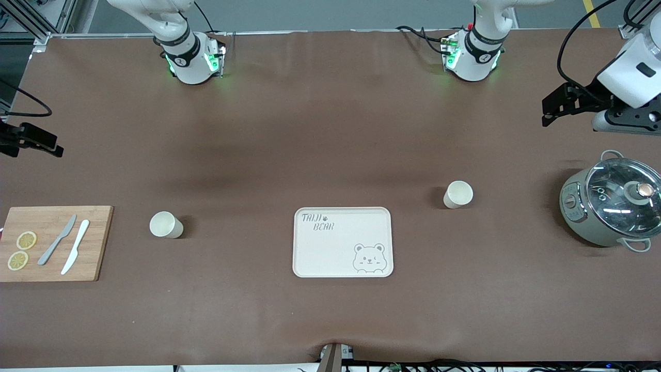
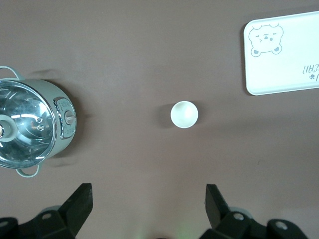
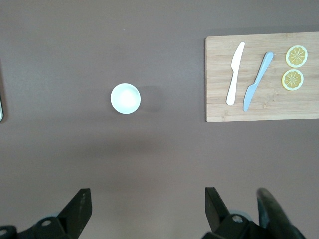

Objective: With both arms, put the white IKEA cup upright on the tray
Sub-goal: 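Move both grippers out from rest toward the two white cups, then lower the right gripper to the cup while the left gripper lowers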

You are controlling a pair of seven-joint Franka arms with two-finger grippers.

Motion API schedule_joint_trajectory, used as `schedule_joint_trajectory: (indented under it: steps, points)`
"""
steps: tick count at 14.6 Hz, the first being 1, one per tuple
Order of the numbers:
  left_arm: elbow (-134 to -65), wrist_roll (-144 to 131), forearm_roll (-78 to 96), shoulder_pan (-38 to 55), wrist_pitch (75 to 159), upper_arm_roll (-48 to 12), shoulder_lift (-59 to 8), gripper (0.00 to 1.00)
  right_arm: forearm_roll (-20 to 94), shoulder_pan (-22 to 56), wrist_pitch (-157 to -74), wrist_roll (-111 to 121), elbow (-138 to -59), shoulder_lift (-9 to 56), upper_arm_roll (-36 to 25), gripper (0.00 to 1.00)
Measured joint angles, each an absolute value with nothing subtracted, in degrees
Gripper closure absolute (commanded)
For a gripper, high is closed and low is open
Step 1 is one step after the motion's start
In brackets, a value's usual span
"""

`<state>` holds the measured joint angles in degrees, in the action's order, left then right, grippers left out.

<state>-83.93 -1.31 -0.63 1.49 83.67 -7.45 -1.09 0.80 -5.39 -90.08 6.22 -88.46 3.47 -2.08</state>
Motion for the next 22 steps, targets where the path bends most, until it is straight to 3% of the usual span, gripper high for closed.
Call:
schedule_joint_trajectory:
  steps: [12, 17, 22]
  points:
    - [-88.29, 1.12, -0.63, -0.95, 85.88, -7.30, -1.52, 0.00, 0.88, -5.39, -94.50, 6.22, -88.46, 4.73, -2.00, 0.00]
    - [-102.07, 1.77, 0.63, -2.70, 102.58, -7.29, -2.35, 0.00, 0.99, -3.14, -96.65, 6.37, -88.55, 7.21, -1.26, 0.00]
    - [-113.34, 1.78, 2.53, -2.23, 117.78, -8.32, -3.23, 0.00, 0.99, 0.09, -101.71, 6.17, -89.53, 13.79, -1.15, 0.00]
